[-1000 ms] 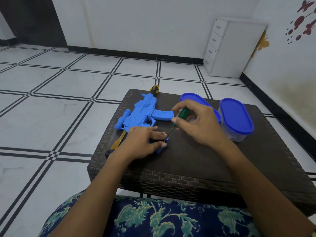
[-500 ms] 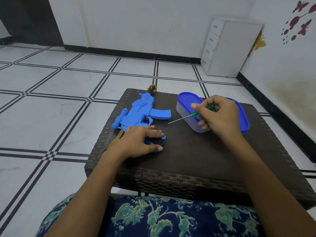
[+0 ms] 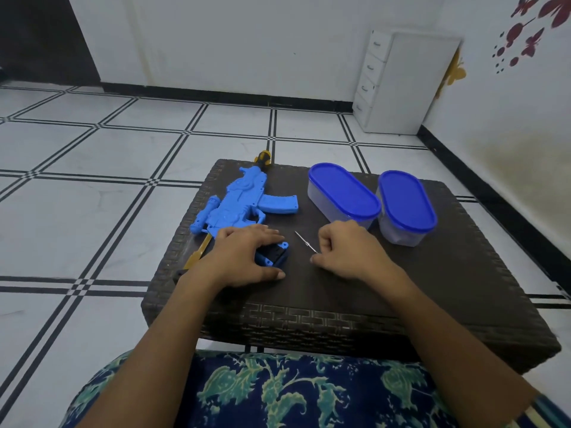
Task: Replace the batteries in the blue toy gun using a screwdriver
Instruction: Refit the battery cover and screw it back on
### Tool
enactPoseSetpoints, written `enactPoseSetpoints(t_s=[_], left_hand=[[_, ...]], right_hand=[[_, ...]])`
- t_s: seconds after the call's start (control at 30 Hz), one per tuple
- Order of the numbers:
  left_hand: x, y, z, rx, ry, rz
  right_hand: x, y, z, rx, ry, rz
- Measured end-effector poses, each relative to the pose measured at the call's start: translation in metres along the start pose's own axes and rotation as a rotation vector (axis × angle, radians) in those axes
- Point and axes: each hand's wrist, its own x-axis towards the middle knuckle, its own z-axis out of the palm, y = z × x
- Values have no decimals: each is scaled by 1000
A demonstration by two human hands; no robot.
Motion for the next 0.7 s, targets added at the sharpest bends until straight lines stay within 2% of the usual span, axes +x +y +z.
enactPoseSetpoints(t_s=[0.2, 0.3, 0.37, 0.47, 0.53, 0.57, 0.63, 0.7], left_hand=[[5, 7, -1, 8, -17, -50], [8, 14, -1, 11, -31, -88], [13, 23, 0, -17, -2, -101], [22, 49, 3, -12, 255, -74], [25, 76, 8, 19, 431, -108], [25, 89, 10, 29, 445, -172], [25, 110, 17, 103, 323, -330], [30, 122, 28, 198, 177, -400]], right_hand=[[1, 4, 3, 35, -86, 23], [-5, 13, -1, 121, 13, 34], [-8, 21, -3, 203, 149, 45], [-13, 34, -6, 268, 354, 69], [-16, 44, -8, 273, 406, 91], [-17, 48, -8, 273, 415, 100], [-18, 56, -8, 277, 430, 115], [-19, 62, -8, 275, 436, 126]])
